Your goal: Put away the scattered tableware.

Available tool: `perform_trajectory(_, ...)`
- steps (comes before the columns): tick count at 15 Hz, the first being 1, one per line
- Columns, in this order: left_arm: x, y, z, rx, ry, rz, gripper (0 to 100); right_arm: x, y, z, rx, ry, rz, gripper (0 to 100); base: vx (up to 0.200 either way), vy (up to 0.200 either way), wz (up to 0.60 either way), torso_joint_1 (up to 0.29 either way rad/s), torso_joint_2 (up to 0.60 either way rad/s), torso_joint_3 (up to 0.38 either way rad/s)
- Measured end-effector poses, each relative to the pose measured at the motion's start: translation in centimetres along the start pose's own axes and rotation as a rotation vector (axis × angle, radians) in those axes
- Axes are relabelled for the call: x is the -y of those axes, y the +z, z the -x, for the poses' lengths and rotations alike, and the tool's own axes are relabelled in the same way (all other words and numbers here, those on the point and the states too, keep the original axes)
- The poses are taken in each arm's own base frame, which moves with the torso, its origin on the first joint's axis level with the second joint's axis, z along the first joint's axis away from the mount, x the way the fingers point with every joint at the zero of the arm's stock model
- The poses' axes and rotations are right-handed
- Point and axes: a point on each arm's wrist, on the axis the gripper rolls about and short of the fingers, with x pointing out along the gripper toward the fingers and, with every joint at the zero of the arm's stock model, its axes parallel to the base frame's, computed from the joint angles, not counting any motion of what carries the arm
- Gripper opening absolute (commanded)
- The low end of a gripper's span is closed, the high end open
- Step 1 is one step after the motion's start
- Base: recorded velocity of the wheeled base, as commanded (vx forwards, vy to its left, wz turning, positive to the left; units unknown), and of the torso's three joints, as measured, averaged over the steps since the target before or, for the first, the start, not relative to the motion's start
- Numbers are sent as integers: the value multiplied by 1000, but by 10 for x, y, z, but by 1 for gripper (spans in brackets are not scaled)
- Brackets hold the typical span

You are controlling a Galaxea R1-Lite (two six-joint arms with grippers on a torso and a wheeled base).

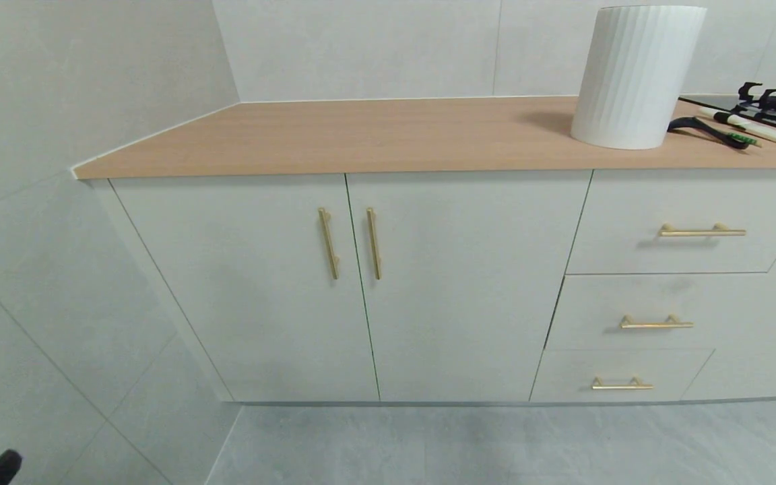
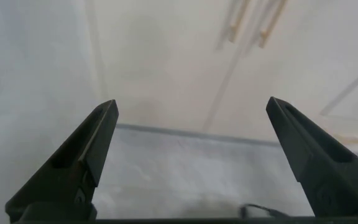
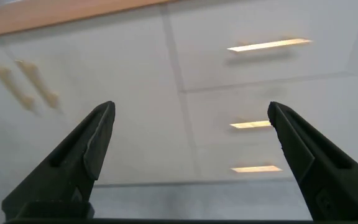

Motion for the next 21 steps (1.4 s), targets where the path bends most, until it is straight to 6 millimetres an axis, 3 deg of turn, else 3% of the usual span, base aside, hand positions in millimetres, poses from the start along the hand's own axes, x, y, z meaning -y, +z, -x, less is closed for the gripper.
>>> perform_trajectory(4,-10,-26,31,118,124,-48,100,18,-9,63,75,-147,47,100,0,0,0,0,0,0)
perform_trajectory(8,-10,-44,40,188,226,-76,100,18,-17,86,187,-284,49,100,0,0,0,0,0,0)
perform_trajectory(12,-14,-75,28,156,246,-127,100,21,-56,83,135,-294,76,100,0,0,0,0,0,0)
perform_trajectory(14,-13,-81,22,201,141,-161,100,23,-79,75,85,-246,130,100,0,0,0,0,0,0)
perform_trajectory(16,-13,-91,18,139,56,-173,100,24,-94,72,21,-195,153,100,0,0,0,0,0,0)
perform_trajectory(21,-13,-95,17,118,30,-172,100,23,-104,71,-68,-40,172,100,0,0,0,0,0,0)
